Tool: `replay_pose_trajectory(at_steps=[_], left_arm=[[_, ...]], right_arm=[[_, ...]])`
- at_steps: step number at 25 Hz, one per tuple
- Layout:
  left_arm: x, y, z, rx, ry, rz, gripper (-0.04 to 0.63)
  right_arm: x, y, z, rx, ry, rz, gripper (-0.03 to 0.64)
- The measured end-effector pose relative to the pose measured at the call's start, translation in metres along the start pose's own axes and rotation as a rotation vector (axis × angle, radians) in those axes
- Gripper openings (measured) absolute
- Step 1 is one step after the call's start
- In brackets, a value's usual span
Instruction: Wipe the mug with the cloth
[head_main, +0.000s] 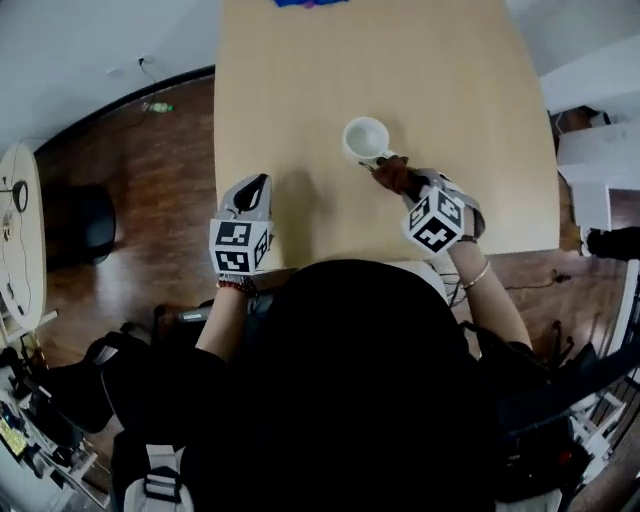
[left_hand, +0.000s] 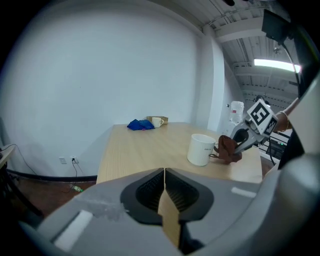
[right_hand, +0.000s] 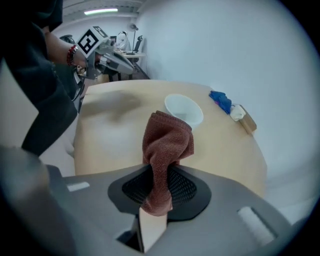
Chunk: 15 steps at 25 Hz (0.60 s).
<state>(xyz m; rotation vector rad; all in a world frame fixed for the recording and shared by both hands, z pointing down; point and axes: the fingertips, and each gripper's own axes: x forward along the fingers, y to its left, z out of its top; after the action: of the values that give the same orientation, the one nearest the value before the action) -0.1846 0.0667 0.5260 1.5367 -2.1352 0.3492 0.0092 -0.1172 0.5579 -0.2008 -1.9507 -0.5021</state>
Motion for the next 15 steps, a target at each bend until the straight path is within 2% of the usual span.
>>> replay_pose_trajectory(at_steps=[4,6,10,13,15], left_arm=[[-0.011,0.012,0.001,-0.005,0.001,0.012,0.011],[-0.016,0.01,0.001,-0.007,-0.001,0.007,0.011],[-0.017,-0.013,0.007,0.018,-0.029,-0.089,0.014],[-0.013,-0.032,0.016,0.036,-0.055,-0.157,0.055],[-0.01,-0.043,0.023,0.054,-0.064,-0.182,0.058]], right_arm=[[0.022,0.002,-0.029,-0.039,0.162,0.048,0.084],[0.03,0.005,-0.041,-0.05,0.203,0.052,0.087],[0.035,0.004,-0.04,-0.033,0.166,0.038,0.095],[0.036,0.003,-0.041,-0.035,0.164,0.044,0.115],[0.03,0.0,-0.038,-0.016,0.138,0.033,0.138]])
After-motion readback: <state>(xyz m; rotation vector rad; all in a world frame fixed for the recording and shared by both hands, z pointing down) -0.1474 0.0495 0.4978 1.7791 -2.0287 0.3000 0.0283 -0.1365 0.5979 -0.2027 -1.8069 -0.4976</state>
